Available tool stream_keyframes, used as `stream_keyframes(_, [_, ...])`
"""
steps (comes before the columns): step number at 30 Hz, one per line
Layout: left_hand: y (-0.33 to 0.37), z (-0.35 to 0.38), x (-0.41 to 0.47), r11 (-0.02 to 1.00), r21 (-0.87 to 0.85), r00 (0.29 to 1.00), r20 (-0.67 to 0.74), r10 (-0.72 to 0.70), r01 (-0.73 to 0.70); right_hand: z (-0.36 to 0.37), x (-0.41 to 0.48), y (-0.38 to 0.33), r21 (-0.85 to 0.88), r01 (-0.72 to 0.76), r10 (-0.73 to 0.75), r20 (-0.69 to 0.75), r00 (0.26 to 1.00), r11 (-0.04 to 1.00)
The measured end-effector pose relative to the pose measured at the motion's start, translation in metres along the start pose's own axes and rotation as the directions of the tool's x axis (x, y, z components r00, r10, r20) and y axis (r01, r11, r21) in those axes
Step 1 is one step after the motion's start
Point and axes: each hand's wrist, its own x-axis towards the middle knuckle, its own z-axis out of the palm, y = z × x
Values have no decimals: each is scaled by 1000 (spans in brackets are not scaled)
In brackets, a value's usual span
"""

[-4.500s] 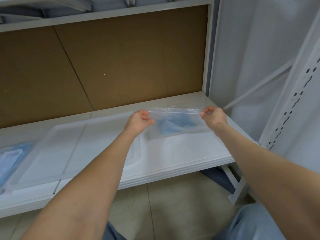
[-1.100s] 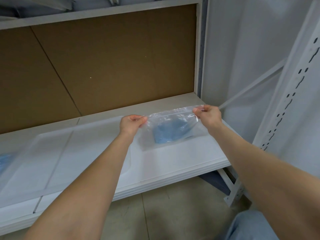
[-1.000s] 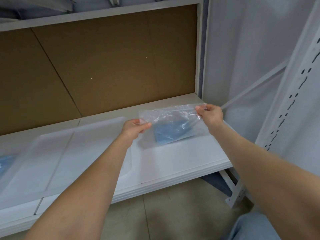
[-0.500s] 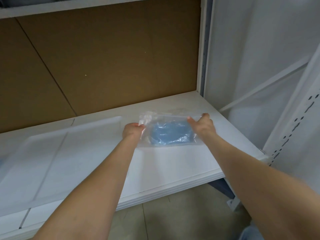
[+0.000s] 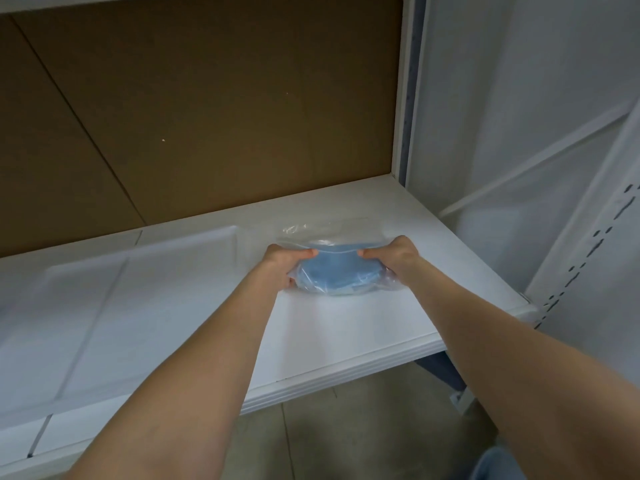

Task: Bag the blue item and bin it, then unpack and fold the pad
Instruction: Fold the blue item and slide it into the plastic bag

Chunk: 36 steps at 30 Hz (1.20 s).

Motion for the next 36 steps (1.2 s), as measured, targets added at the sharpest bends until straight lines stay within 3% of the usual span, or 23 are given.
stream_keyframes(5, [-3,-4,-9,1000,-19,999,26,-21,21,-11,-12,6,140,-41,34,47,998,989])
stream_keyframes(9, [1,-5,-18,986,-163,997,59,49,-39,-23,-25,3,207,-43,30,62,998,977])
stream_keyframes(17, [8,-12,-47,998,-47,995,84,47,-43,-40,-46,-4,195,15,-14,-7,1000,981])
stream_keyframes(26, [14,-4,-68,965,12,962,-87,260,-260,-55,-80,-10,214,96,-90,-39,995,972])
stream_keyframes(32, [24,14,-105,950,46,950,-14,311,-310,-81,-112,-5,346,63,-58,-24,998,936])
stream_keyframes(36, [32,32,-132,957,-54,957,50,286,-284,-101,-126,-1,393,124,-95,-92,991,911])
